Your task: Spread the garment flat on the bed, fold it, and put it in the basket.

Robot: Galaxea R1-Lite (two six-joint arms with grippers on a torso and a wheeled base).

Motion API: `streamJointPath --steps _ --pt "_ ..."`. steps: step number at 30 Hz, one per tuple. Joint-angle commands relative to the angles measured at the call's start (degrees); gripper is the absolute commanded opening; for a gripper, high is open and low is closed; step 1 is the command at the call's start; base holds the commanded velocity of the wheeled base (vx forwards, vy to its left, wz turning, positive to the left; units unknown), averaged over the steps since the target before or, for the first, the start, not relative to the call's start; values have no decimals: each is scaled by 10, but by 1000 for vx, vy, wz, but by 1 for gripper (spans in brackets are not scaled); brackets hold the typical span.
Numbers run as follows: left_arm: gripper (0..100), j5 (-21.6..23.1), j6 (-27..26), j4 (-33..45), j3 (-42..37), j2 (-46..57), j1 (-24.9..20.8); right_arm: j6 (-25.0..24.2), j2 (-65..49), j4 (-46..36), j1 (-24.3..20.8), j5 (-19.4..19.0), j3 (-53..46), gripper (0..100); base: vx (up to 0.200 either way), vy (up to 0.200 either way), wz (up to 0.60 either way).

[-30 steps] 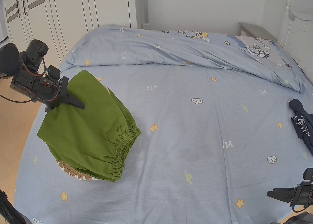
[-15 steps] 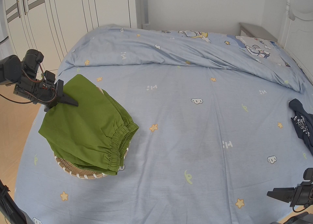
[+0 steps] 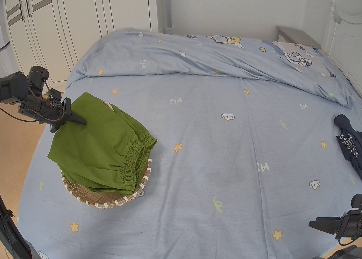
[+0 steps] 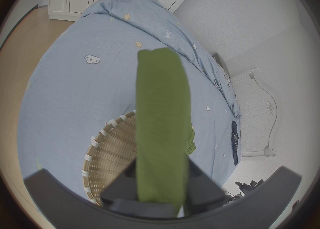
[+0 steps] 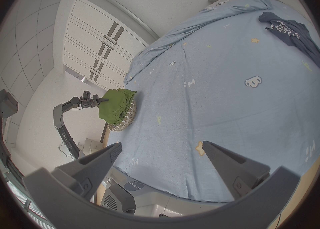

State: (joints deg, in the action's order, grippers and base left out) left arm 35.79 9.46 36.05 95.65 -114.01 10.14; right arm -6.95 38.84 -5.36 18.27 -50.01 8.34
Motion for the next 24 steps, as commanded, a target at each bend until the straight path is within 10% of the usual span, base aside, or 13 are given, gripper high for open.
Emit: streamJointPath --steps 1,24 --pt "100 0 0 2 7 -11 4 0 1 0 -1 0 0 100 0 0 0" --pt "100 -60 -18 1 26 24 64 -1 -1 -3 -10 0 0 100 0 0 0"
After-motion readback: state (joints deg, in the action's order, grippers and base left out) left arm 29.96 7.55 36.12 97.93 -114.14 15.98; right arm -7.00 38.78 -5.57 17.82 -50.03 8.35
